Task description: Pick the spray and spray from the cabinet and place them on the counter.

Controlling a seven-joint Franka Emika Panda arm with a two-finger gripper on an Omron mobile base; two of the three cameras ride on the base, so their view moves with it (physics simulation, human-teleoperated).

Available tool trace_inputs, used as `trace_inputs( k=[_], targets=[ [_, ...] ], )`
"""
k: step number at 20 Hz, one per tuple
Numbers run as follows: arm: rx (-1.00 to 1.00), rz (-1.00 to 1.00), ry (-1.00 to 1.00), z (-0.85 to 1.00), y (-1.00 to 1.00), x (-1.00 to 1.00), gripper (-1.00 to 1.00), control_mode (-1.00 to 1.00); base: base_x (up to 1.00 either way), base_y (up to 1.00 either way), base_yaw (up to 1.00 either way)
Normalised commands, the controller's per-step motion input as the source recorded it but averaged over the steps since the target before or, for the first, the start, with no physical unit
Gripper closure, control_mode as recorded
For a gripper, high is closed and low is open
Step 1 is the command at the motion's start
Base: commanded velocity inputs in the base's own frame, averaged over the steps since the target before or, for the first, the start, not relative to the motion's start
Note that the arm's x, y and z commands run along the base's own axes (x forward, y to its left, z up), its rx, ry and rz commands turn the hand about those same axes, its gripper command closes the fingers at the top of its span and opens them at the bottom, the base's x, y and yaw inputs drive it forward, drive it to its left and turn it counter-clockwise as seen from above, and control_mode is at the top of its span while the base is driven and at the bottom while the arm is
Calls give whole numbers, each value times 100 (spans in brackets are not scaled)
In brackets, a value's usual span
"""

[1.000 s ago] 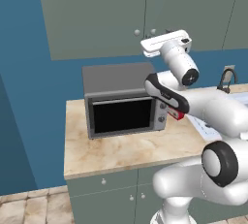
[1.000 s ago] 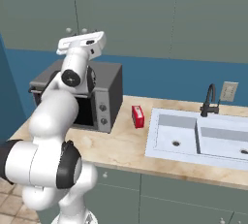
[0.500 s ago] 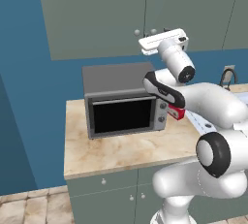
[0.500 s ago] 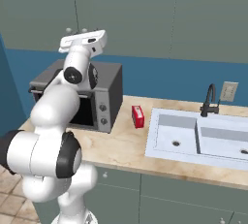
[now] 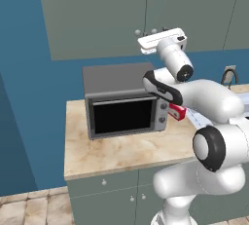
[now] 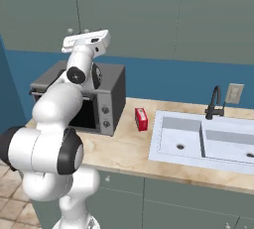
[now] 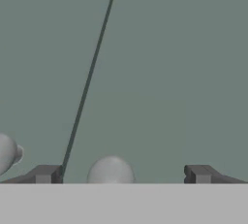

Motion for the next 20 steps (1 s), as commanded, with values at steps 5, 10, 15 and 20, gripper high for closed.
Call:
trace_inputs(
  k=[5,10,15,20],
  targets=[
    [0,0,0,-5,8,14,100,-100,0,0,0],
    [0,0,0,-6,12,11,100,-100,0,0,0],
    [0,-1,0,-7,21,9,100,-100,0,0,0],
    [0,-4,0,-7,33,2,100,-100,0,0,0]
  ],
)
